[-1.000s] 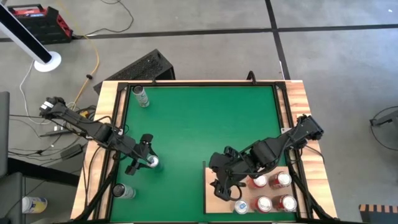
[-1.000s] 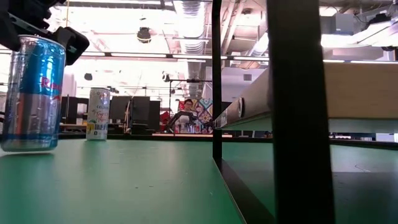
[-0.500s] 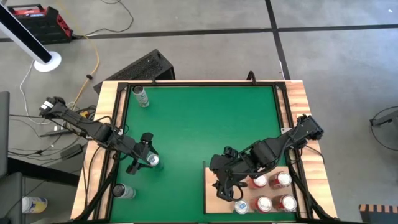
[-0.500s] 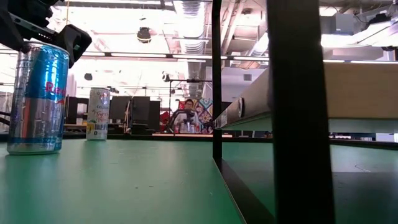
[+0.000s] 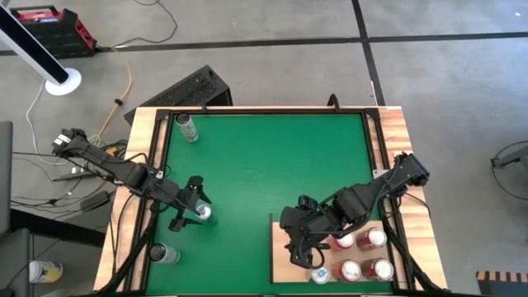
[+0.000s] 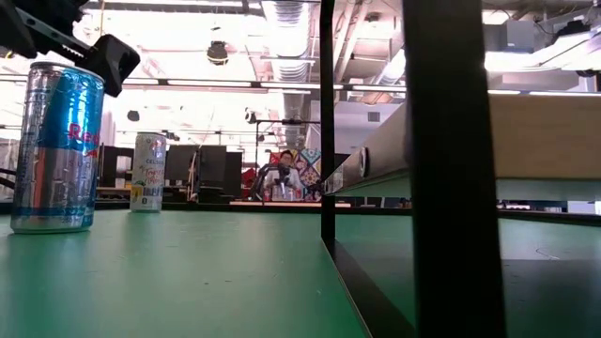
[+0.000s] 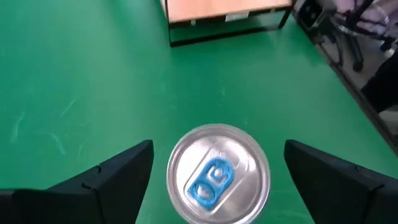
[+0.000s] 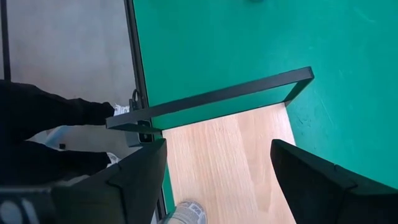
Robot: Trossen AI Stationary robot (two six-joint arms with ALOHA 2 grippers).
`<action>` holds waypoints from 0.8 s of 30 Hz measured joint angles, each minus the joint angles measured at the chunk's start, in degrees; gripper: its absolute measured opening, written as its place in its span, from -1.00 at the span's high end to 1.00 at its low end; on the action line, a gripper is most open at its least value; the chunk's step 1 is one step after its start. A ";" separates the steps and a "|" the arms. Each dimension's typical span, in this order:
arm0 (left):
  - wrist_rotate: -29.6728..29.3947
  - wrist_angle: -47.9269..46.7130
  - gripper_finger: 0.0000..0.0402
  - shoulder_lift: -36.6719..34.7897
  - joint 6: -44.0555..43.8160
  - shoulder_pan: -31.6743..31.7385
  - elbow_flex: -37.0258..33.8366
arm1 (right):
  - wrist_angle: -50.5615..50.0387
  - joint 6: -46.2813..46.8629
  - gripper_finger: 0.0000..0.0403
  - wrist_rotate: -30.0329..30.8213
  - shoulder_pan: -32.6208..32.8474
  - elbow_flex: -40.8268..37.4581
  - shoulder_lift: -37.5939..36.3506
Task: Place canned beverage on shelf
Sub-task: Put the blue soda can on the shelf aligned with the other blue soda can
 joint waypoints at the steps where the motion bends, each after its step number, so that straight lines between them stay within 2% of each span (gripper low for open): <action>1: 0.34 -0.09 -0.75 0.00 -0.21 0.00 0.26 | 0.00 0.00 -0.55 0.00 0.15 0.00 0.00; 4: -0.35 -1.47 -0.77 0.00 -0.12 0.00 2.08 | 0.00 -0.65 -0.55 -0.02 0.15 0.00 0.00; 12: -8.29 -4.90 -0.77 0.00 3.97 0.00 11.35 | 0.01 -1.50 -0.55 0.00 0.15 0.00 0.00; 15: -9.75 -4.99 -0.77 -0.01 -2.85 0.00 13.86 | 0.03 -1.51 -0.55 0.00 0.15 0.00 0.00; 20: -12.19 -5.18 -0.77 0.07 -22.79 0.00 15.76 | 0.22 -1.51 -0.55 0.07 0.15 0.00 0.00; 24: -10.48 -5.35 -0.77 1.32 -29.80 -0.12 17.08 | 0.29 -2.93 -0.55 0.25 0.15 0.00 0.00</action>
